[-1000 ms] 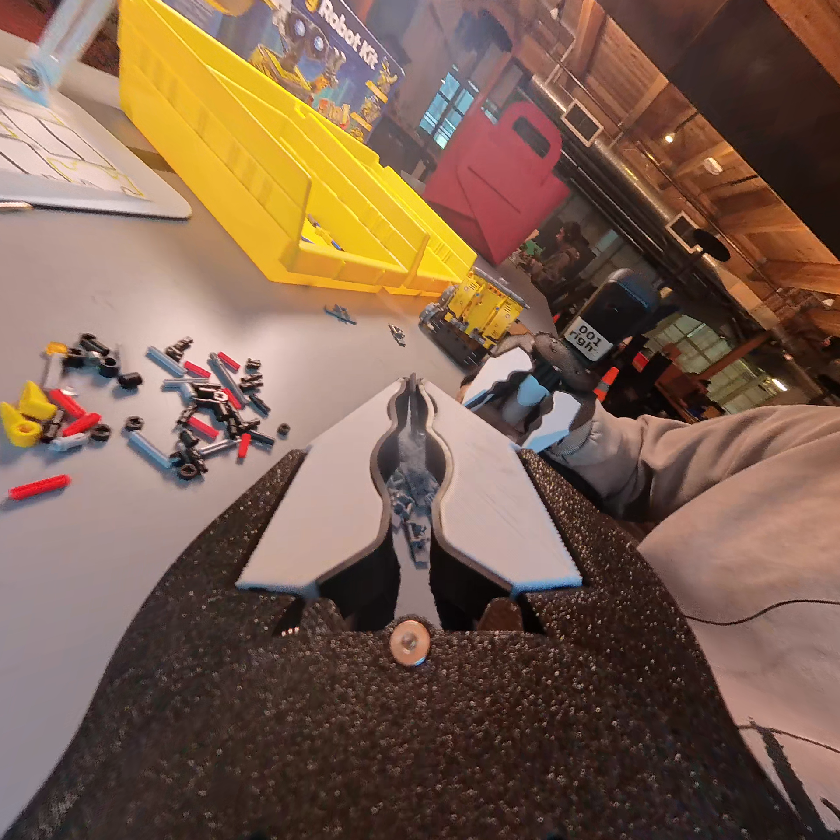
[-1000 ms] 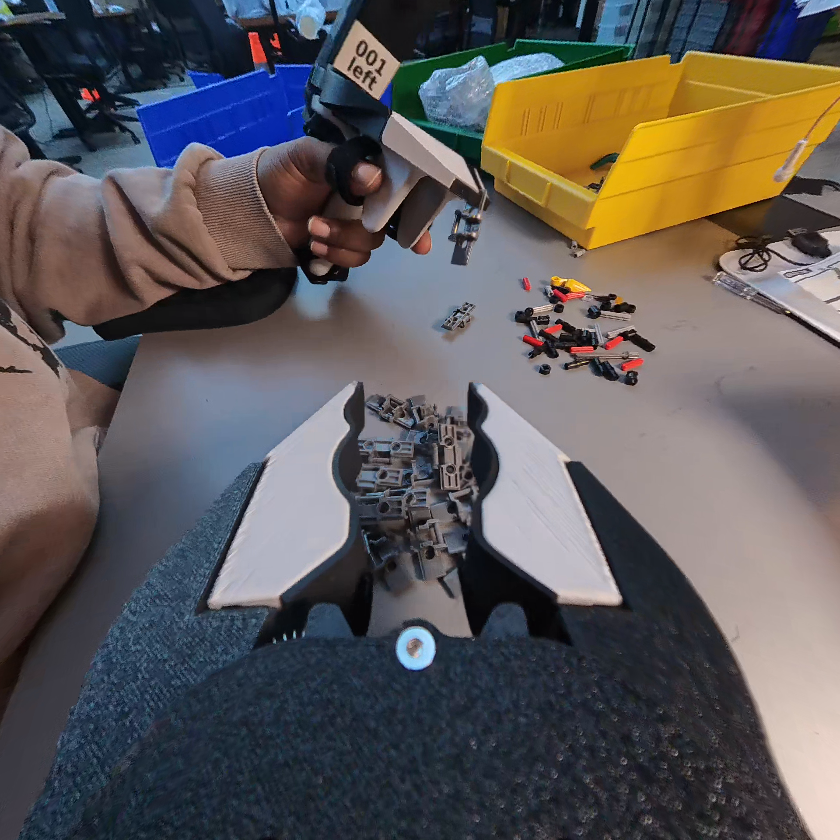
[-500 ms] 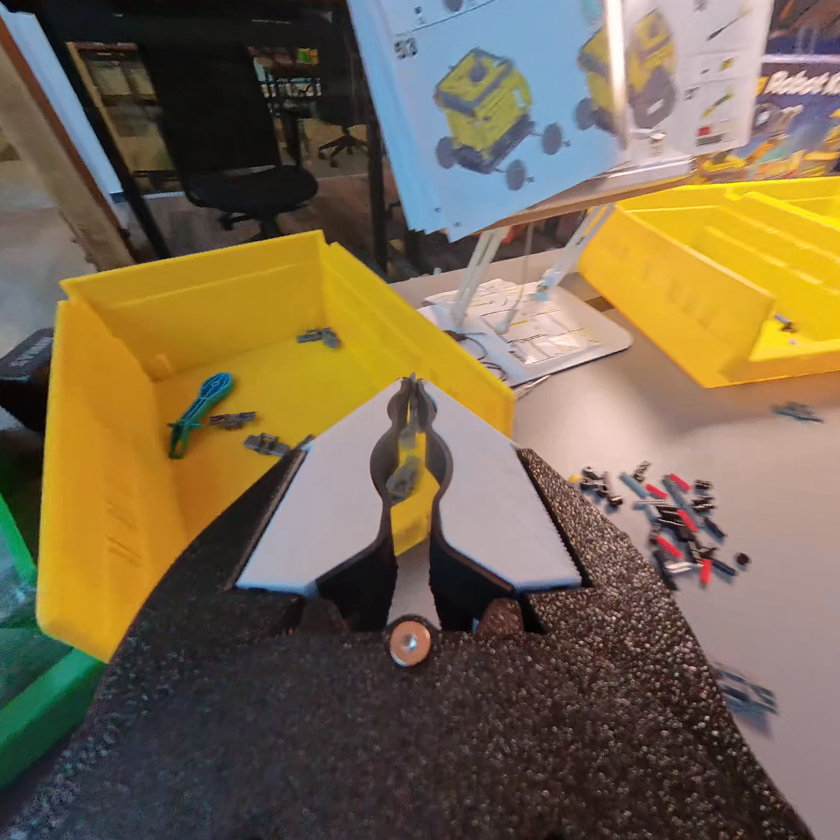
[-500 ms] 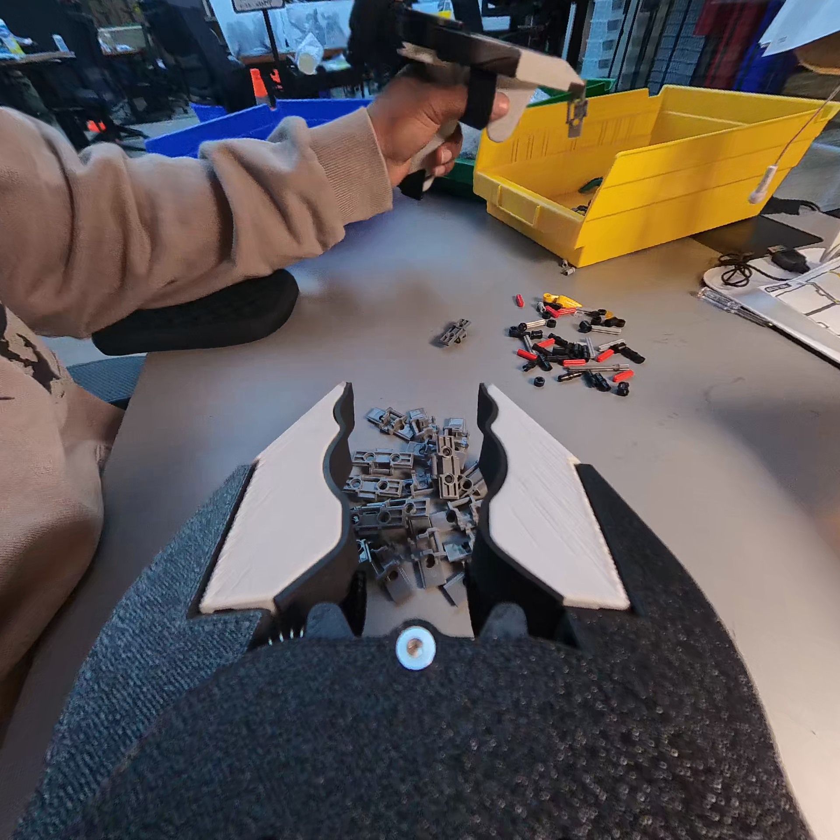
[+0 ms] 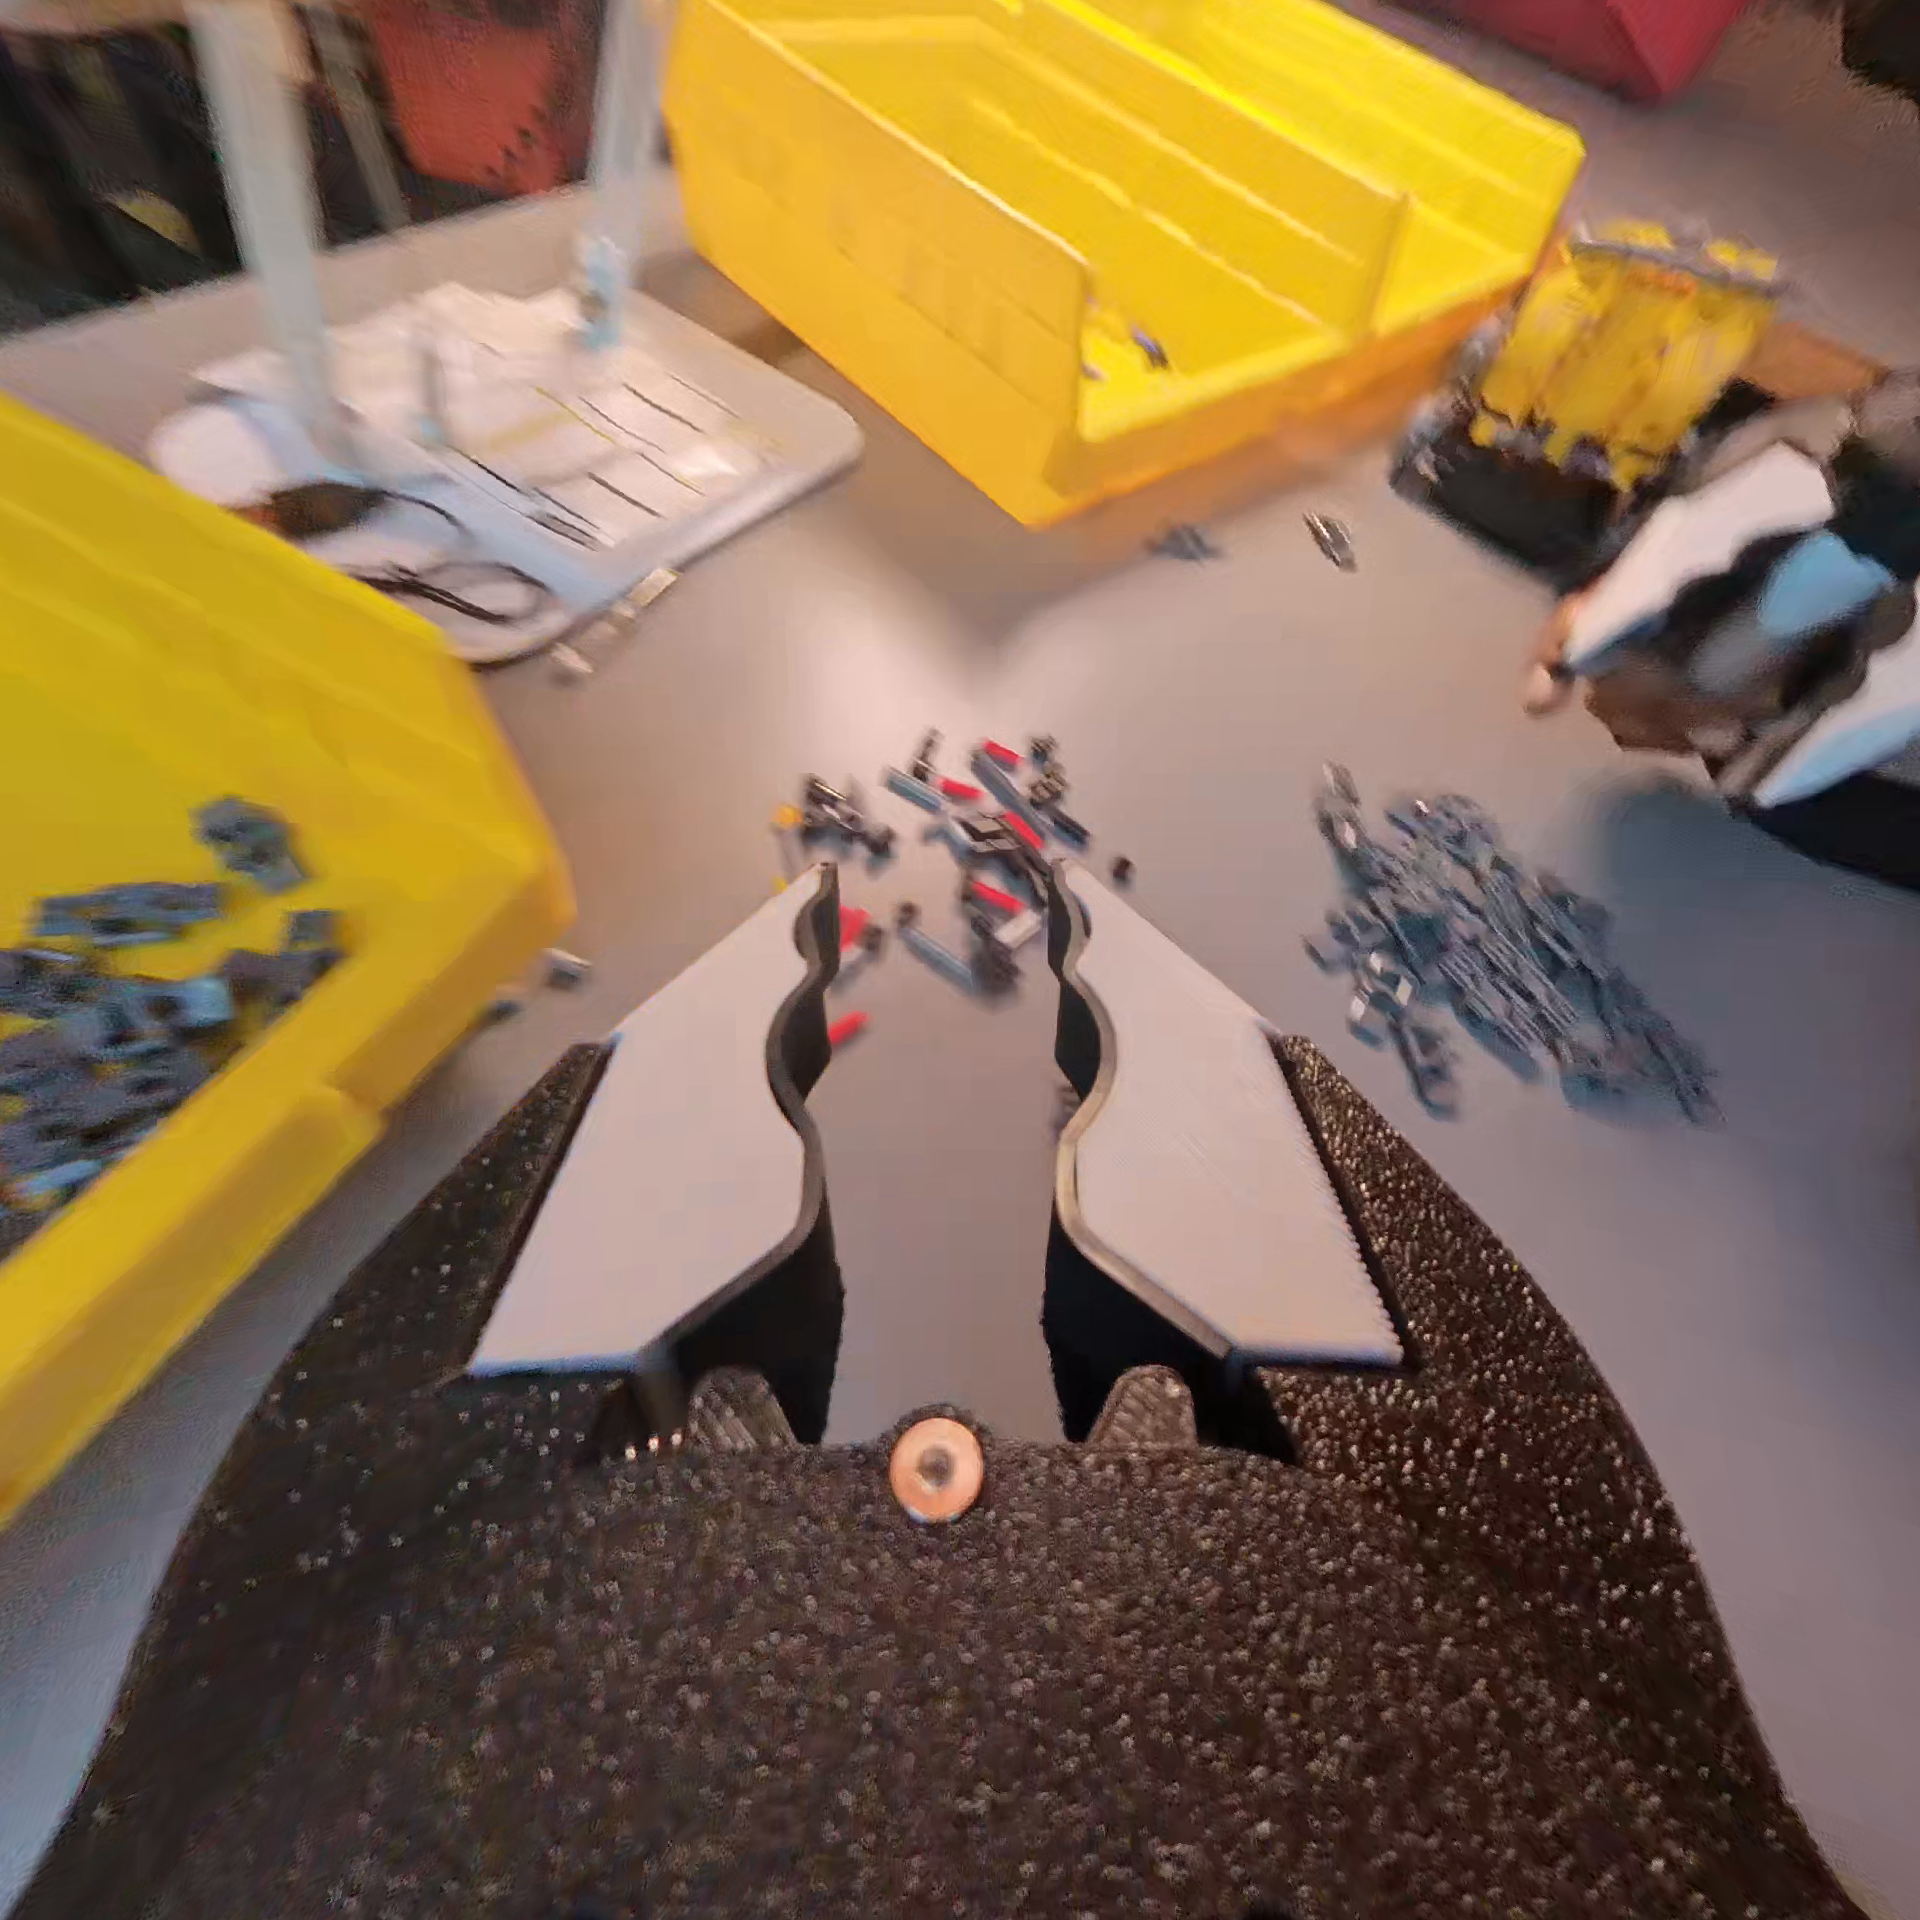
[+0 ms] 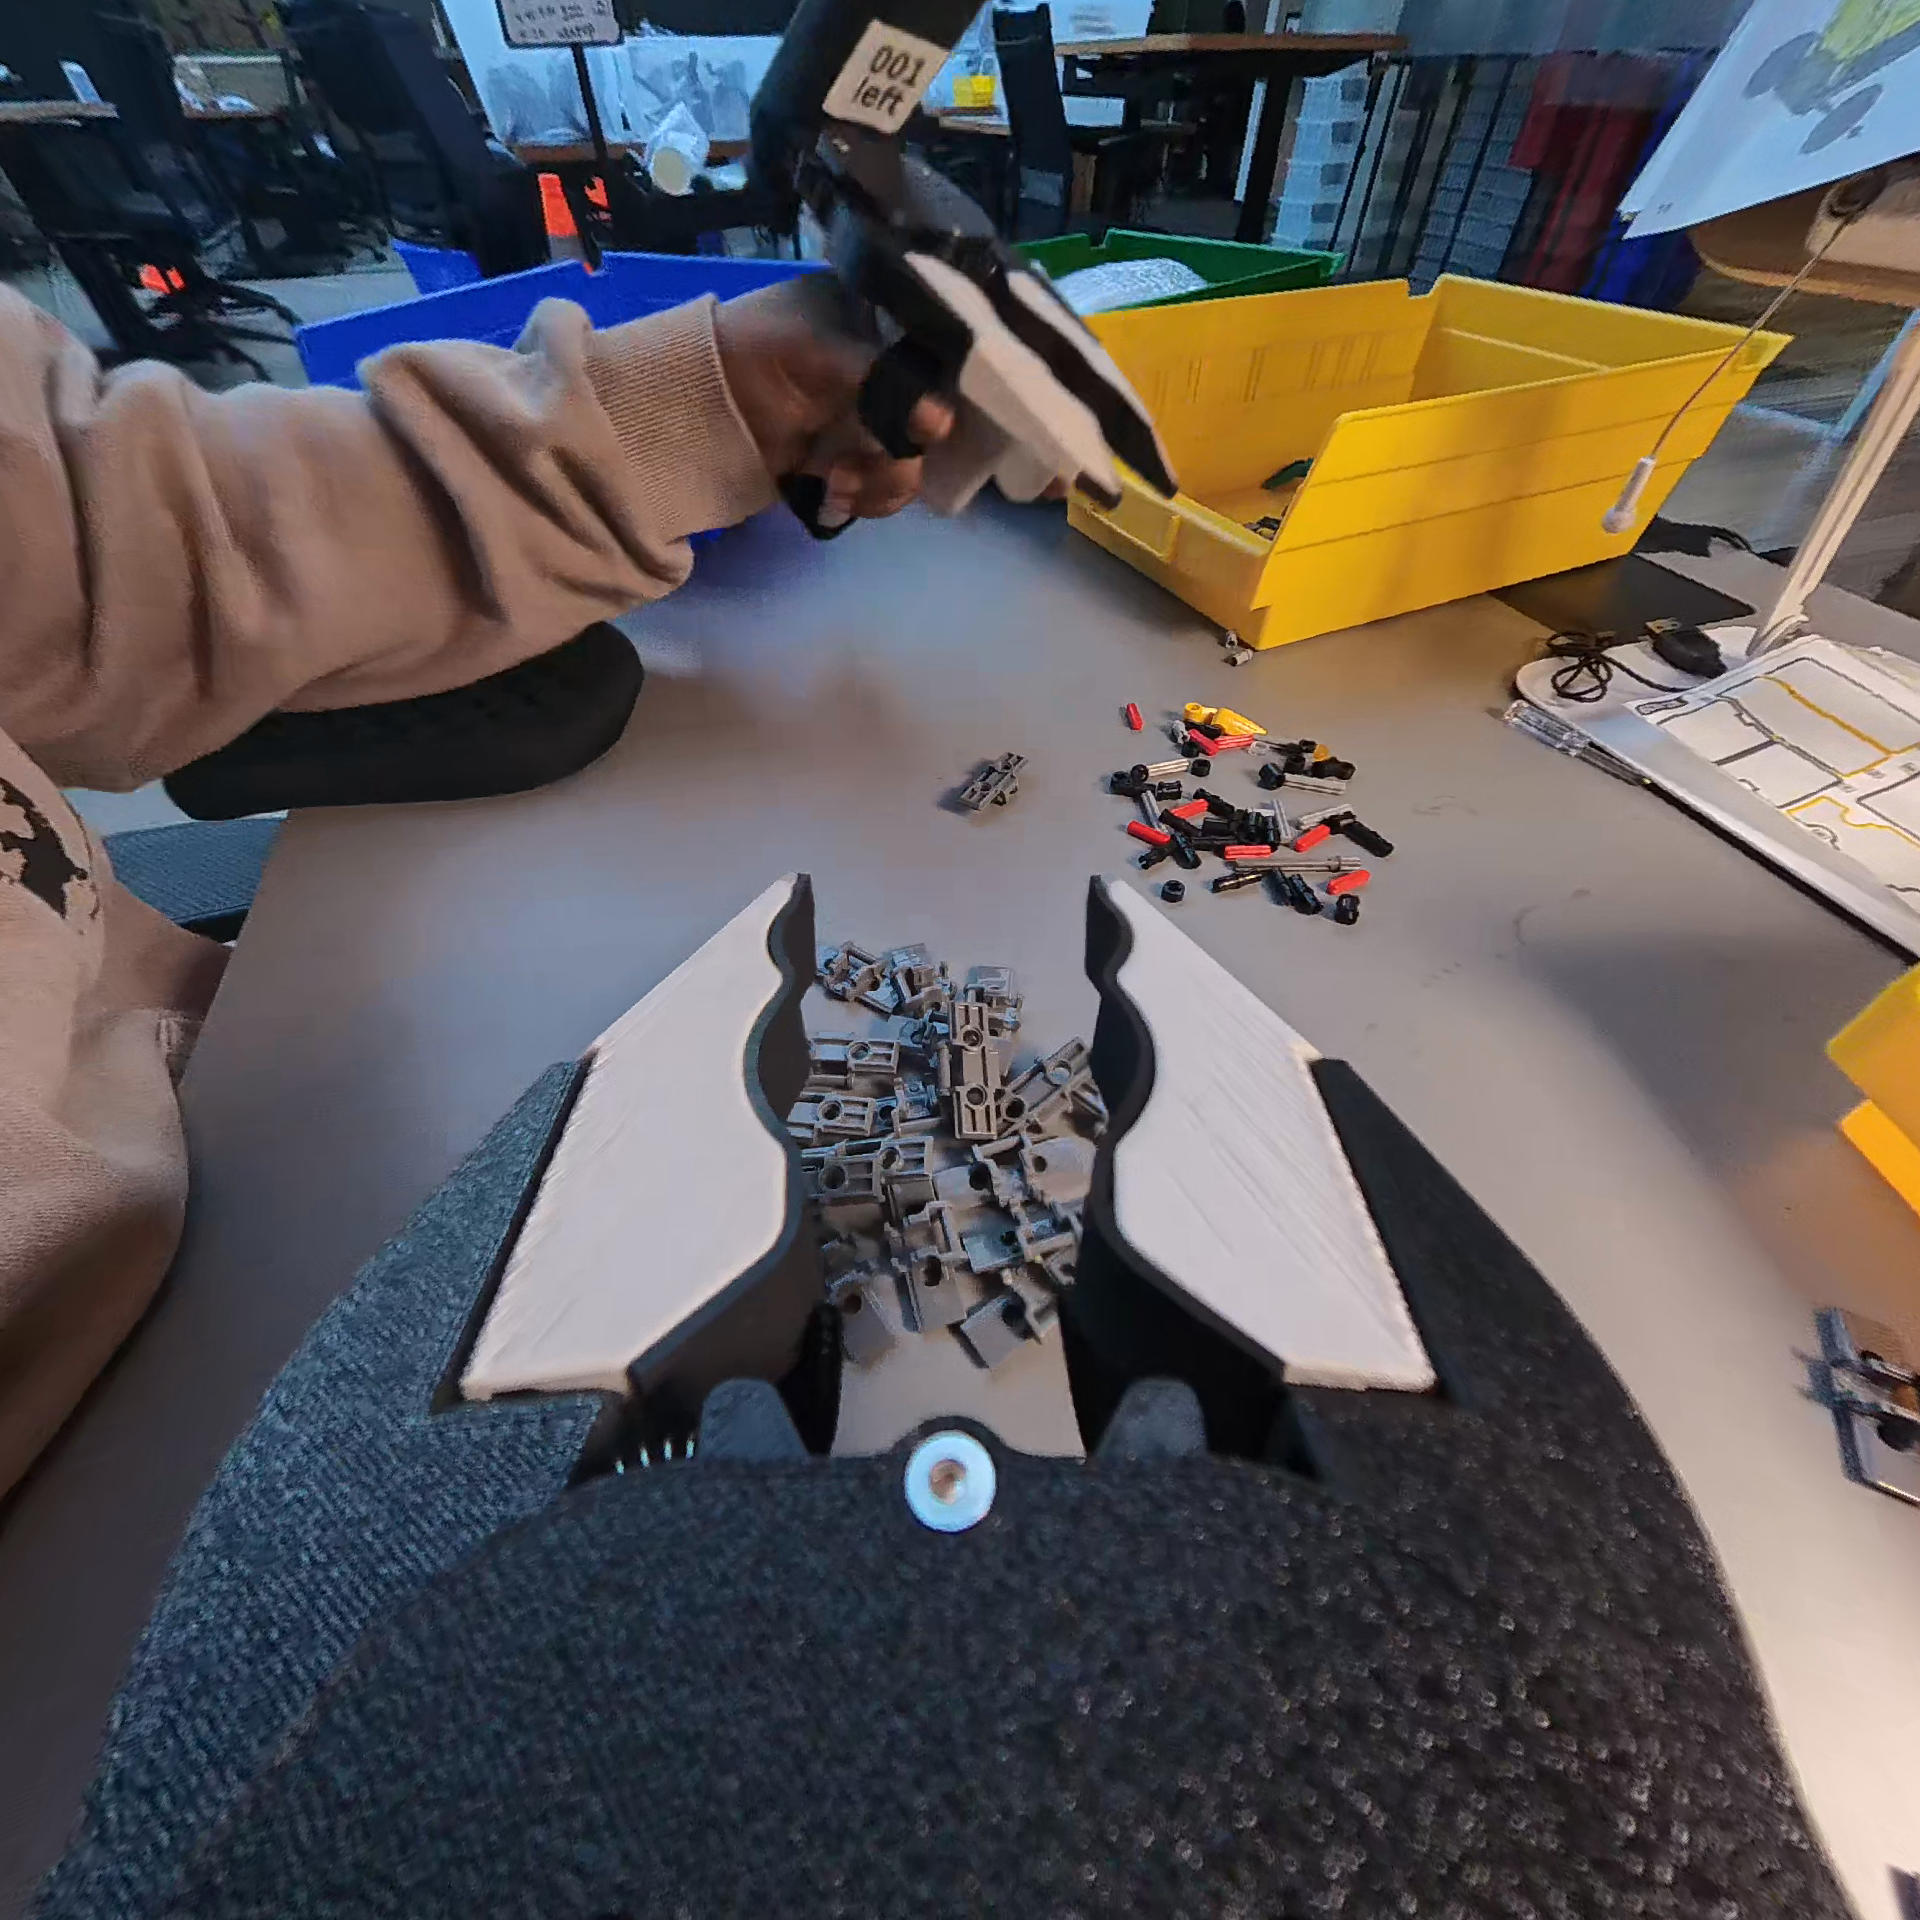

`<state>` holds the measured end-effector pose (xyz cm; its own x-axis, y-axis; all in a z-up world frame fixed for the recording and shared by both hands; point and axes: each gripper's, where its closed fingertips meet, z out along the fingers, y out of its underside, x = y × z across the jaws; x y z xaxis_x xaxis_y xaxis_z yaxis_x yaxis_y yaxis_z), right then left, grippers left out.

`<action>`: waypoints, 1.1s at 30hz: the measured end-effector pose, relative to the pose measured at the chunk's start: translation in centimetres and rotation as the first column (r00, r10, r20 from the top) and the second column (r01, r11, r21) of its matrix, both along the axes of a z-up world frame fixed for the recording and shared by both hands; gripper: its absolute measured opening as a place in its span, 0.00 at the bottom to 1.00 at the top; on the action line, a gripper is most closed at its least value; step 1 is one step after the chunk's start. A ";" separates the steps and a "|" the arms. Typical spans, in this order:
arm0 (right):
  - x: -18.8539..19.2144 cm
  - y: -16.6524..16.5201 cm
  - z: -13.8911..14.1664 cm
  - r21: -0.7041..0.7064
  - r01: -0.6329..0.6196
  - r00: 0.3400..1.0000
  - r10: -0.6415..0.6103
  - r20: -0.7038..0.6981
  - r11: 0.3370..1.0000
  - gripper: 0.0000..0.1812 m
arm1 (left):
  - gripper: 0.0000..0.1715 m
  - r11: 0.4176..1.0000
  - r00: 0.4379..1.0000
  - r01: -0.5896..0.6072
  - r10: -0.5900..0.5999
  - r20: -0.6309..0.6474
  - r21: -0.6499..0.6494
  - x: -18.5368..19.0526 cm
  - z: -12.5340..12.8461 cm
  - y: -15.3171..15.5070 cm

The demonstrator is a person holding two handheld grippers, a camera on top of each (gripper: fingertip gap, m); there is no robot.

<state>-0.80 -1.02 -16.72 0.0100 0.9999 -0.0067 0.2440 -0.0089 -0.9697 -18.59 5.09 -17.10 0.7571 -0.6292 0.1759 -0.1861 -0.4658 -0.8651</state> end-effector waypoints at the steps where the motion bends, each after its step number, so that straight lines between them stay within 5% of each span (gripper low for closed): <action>1: 0.1 0.2 0.0 -0.002 0.006 1.000 -0.006 -0.001 1.000 0.28 | 0.25 0.998 0.998 0.039 -0.041 -0.048 -0.045 1.4 -1.3 -1.4; 4: 0.2 0.6 0.1 -0.016 0.019 1.000 -0.019 -0.005 1.000 0.28 | 0.30 0.982 0.979 0.086 -0.114 -0.170 -0.167 4.2 -4.8 -4.6; 9: -0.1 0.5 -0.4 -0.027 0.024 1.000 -0.024 0.010 0.999 0.27 | 0.31 0.974 0.948 0.041 -0.109 -0.299 -0.225 4.8 -7.9 -5.4; 14: -0.2 0.5 -0.5 -0.008 0.037 0.999 -0.036 0.022 0.999 0.27 | 0.13 0.978 0.941 0.001 -0.072 -0.330 -0.211 3.9 -8.1 -4.7; 22: -0.1 0.6 -0.6 -0.010 0.044 0.999 -0.044 0.024 0.999 0.26 | 0.09 0.990 0.943 0.019 -0.065 -0.325 -0.143 3.6 -6.8 -4.4; 28: 0.0 0.8 -0.3 -0.014 0.052 0.999 -0.052 0.011 0.999 0.26 | 0.09 0.984 0.925 -0.162 0.178 -0.337 0.076 -1.1 -2.4 -0.9; 33: -0.1 0.9 -0.6 -0.020 0.052 0.998 -0.052 0.022 0.998 0.26 | 0.09 0.874 0.800 -0.411 0.482 -0.358 0.260 -9.3 0.8 4.4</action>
<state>-0.93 -0.14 -17.34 0.0624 0.9977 -0.0266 0.2630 -0.0422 -0.9639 -27.85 9.47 -16.33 0.9409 -0.1956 -0.2764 -0.3363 -0.4443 -0.8304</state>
